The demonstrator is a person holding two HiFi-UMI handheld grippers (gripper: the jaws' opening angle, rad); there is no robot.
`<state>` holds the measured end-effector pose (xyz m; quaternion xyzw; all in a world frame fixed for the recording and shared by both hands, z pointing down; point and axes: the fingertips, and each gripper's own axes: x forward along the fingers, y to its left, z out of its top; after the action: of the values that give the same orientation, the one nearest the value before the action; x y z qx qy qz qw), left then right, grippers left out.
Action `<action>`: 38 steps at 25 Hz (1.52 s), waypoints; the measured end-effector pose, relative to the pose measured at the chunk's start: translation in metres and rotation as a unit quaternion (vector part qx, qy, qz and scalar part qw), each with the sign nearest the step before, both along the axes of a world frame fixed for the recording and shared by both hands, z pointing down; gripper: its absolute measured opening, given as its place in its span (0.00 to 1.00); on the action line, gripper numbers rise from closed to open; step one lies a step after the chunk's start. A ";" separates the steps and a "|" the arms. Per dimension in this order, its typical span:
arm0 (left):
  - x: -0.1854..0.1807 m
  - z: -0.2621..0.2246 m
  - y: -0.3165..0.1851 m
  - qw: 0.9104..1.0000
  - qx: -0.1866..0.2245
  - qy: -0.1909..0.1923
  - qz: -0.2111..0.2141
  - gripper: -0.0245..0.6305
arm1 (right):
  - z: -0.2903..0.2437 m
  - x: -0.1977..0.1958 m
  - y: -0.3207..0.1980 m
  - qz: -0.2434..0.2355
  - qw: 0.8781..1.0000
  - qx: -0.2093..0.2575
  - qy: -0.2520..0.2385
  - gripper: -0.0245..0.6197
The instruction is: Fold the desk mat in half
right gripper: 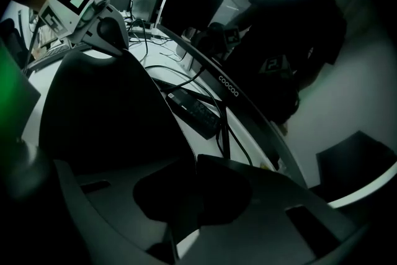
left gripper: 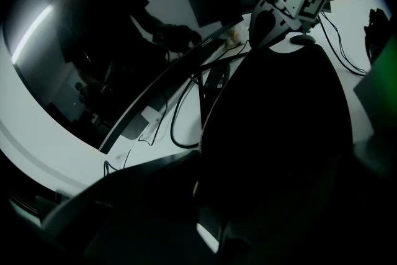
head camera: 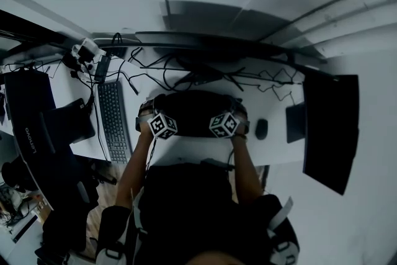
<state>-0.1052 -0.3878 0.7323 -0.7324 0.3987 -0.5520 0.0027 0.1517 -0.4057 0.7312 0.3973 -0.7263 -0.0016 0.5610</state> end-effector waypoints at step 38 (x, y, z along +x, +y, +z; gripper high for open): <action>-0.028 -0.250 0.086 0.900 0.171 0.379 -0.131 0.05 | -0.222 -0.052 0.102 0.173 0.911 0.140 -0.347 0.06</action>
<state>-0.1327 -0.3016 0.4823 -0.8155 0.5501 -0.1521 -0.0961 0.0995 -0.3040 0.5091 0.5665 -0.7876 0.1320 0.2034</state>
